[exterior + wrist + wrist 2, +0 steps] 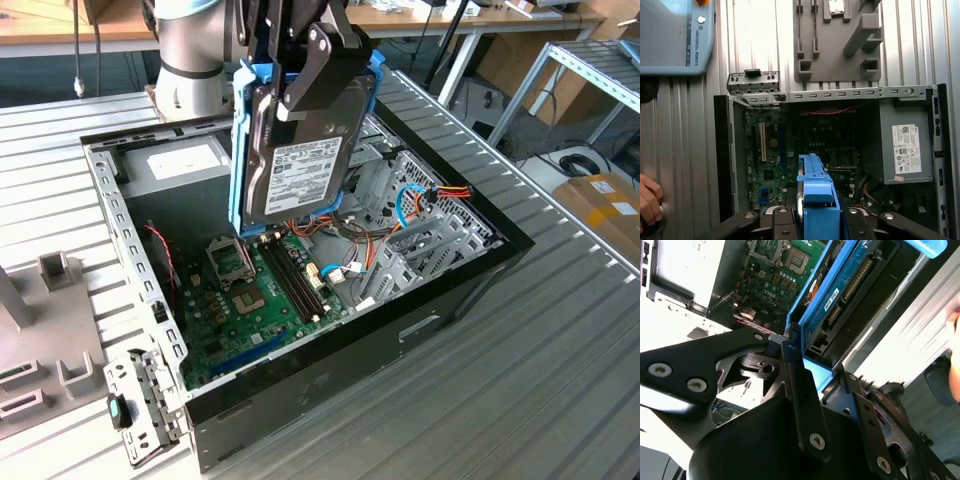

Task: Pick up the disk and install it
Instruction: 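Pick up the disk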

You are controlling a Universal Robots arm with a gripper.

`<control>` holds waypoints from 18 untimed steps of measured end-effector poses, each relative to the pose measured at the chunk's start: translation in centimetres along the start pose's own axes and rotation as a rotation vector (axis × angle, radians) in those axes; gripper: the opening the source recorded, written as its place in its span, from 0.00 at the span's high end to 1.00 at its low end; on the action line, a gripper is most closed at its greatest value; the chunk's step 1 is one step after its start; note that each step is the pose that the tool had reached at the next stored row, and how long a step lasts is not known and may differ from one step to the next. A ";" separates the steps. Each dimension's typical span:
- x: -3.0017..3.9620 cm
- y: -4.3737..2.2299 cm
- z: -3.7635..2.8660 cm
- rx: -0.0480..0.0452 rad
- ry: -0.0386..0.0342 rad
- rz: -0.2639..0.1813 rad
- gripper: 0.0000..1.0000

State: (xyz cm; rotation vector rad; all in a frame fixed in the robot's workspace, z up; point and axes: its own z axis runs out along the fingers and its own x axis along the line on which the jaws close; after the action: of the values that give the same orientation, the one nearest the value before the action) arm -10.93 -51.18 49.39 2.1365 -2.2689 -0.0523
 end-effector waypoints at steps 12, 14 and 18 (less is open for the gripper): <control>-0.02 -1.18 0.04 0.0000 0.0004 0.000 0.63; -0.03 -1.40 0.05 0.0000 0.0006 0.000 0.63; -0.05 -1.76 0.07 0.0001 0.0008 0.000 0.63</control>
State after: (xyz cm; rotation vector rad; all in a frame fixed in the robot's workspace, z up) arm -9.17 -51.24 49.25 2.1361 -2.2686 -0.0514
